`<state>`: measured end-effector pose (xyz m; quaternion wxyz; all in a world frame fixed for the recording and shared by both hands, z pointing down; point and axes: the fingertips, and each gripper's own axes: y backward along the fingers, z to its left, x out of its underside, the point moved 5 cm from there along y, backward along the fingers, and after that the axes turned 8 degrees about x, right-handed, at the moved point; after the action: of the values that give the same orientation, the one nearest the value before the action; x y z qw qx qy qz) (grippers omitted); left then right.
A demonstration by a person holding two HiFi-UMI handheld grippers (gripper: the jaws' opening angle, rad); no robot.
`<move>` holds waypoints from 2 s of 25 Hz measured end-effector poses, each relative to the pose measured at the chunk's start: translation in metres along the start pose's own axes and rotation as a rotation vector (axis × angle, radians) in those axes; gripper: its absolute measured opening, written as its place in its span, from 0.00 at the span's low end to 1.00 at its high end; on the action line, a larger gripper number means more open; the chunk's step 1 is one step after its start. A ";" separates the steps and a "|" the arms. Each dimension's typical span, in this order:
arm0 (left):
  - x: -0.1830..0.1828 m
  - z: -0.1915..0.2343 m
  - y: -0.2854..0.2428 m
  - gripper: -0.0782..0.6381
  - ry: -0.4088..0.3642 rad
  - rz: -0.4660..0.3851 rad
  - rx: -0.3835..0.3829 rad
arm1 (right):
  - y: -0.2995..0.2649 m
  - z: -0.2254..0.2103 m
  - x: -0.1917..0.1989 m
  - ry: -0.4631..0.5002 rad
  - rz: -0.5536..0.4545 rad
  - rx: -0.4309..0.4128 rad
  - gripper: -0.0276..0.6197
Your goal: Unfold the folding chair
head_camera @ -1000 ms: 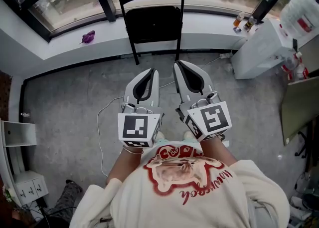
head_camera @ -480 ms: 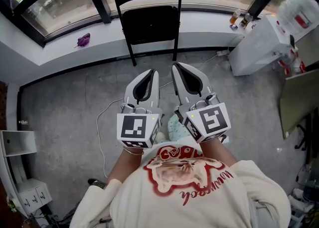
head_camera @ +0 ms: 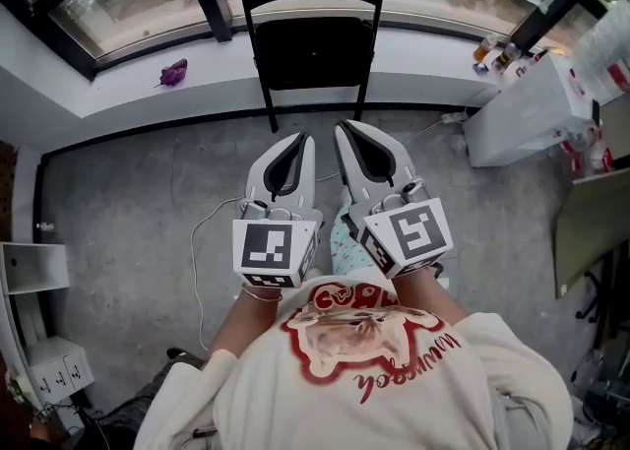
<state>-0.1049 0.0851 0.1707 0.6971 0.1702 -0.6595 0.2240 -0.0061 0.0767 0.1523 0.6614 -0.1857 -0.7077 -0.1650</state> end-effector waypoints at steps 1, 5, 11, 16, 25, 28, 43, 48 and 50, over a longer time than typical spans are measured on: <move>0.000 0.006 -0.010 0.11 -0.005 0.001 -0.005 | -0.010 -0.008 0.001 -0.001 -0.001 0.001 0.08; 0.003 0.033 -0.065 0.11 -0.002 0.016 -0.016 | -0.061 -0.043 0.001 0.005 -0.008 -0.012 0.08; 0.005 0.066 -0.169 0.11 0.011 0.029 -0.032 | -0.147 -0.109 -0.003 0.001 -0.001 -0.053 0.08; 0.004 0.089 -0.243 0.11 0.016 0.051 -0.069 | -0.203 -0.161 -0.002 -0.016 0.044 -0.099 0.08; 0.017 0.124 -0.283 0.11 0.038 0.136 -0.152 | -0.265 -0.197 0.019 -0.070 0.125 -0.137 0.08; 0.024 0.136 -0.285 0.11 0.050 0.164 -0.162 | -0.275 -0.198 0.029 -0.062 0.147 -0.127 0.08; 0.065 0.182 -0.311 0.11 0.001 0.277 -0.121 | -0.308 -0.214 0.063 0.022 0.245 -0.075 0.08; 0.078 0.196 -0.330 0.11 -0.121 0.357 -0.041 | -0.324 -0.217 0.073 0.109 0.289 -0.147 0.08; 0.081 0.203 -0.337 0.11 -0.180 0.392 -0.010 | -0.330 -0.219 0.075 0.136 0.297 -0.158 0.08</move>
<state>-0.0924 -0.3000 0.2860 0.5791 0.0544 -0.7408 0.3360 0.0225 -0.3145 0.2467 0.7083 -0.3281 -0.6108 -0.1328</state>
